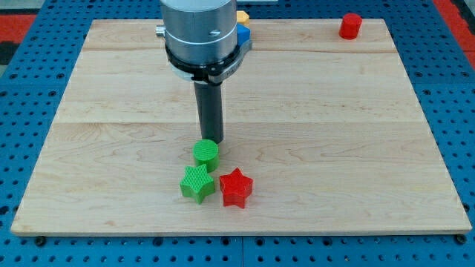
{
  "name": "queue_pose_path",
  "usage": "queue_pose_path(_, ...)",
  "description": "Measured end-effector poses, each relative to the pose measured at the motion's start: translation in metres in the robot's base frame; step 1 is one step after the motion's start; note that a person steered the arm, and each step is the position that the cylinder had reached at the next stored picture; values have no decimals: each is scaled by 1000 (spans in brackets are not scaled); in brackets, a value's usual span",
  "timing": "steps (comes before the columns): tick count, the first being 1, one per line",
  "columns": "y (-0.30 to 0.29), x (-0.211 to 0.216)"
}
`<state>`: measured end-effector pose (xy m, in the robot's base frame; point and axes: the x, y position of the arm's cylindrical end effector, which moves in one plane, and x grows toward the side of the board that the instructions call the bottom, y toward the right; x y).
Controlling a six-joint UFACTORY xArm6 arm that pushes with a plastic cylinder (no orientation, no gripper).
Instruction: Slide the red circle down a bit
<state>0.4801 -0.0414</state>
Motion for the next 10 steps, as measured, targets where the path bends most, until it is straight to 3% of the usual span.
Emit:
queue_pose_path(2, -10, 5)
queue_pose_path(3, 46, -21)
queue_pose_path(6, 228, -187)
queue_pose_path(7, 307, -219)
queue_pose_path(8, 345, -262)
queue_pose_path(9, 342, -289)
queue_pose_path(10, 302, -288)
